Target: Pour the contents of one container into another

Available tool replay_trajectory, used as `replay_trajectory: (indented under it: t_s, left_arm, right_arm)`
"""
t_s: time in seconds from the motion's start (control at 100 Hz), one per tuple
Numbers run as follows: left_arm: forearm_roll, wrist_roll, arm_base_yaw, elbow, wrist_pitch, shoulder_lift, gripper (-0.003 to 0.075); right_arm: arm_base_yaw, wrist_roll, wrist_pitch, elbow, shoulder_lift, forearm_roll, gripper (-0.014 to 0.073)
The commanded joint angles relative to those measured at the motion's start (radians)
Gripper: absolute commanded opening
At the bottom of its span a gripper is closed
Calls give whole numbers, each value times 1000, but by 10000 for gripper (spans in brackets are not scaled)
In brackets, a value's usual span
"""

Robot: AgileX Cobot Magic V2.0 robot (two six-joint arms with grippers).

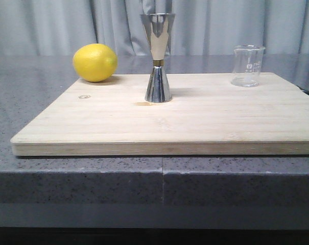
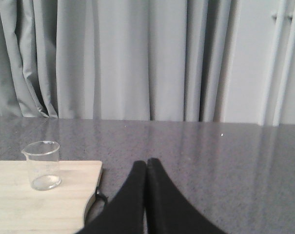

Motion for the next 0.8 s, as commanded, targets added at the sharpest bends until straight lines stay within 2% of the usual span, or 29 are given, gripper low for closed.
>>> replay_trajectory:
  t_s: [0.0,0.06,0.16,0.5,0.54,0.79]
  left_arm:
    - [2,1,-6,22,-73,-22,-21]
    - [2,1,-6,22,-73,-22,-21]
    - [2,1,-6,22,-73,-22,-21]
    - [2,1,-6,22,-73,-22,-21]
    - [2,1,-6,22,-73,-22,-21]
    - [2,1,-6,22,-73,-22,-21]
  right_arm:
    - [-5,-166,-43,-12,4,200,-69]
    - [-5,-270,-82,10,4,284,-69]
    - [-5,-357,-115,54,1,373,-69]
    - [-5,-357,-124,221,-79,460,-69]
    - [-5,-357,-90,218,-83,469,-69]
    - [-5,-357,-90,218,-83,469,-69]
